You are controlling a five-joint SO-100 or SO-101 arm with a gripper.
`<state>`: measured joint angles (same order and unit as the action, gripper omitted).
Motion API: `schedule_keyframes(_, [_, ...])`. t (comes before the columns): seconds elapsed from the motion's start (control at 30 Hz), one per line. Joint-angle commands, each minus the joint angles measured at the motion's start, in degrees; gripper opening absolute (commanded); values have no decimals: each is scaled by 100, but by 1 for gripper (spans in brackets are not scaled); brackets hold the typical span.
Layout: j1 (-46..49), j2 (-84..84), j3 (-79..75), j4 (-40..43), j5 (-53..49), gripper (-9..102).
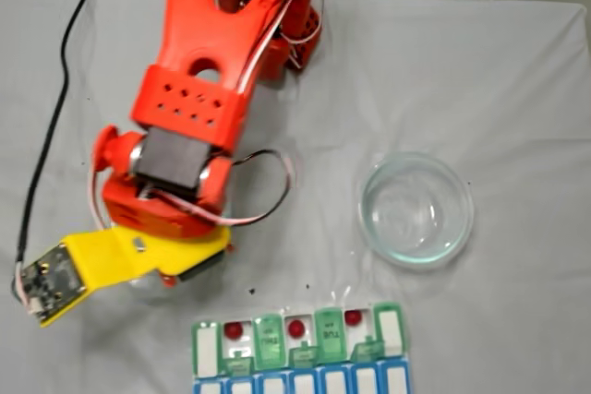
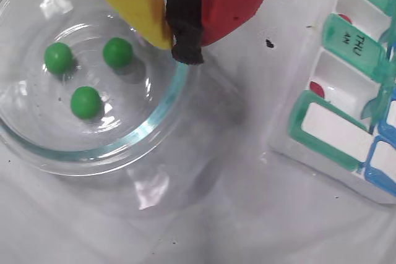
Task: Sort medicines into box.
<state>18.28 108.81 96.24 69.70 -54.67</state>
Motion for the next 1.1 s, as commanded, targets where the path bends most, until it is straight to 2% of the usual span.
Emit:
schedule_keyframes(0.0, [97, 114, -633, 343, -114, 4])
schedule_keyframes(0.27, [378, 246, -624, 870, 26, 5])
schedule_keyframes(0.43, [536, 141, -501, 1028, 97, 17])
schedule_keyframes(0.5, [562, 158, -448, 1125, 70, 18])
schedule_keyframes(0.73, [598, 633, 272, 510, 132, 17])
schedule_keyframes(1.07, [633, 650, 844, 237, 264, 19])
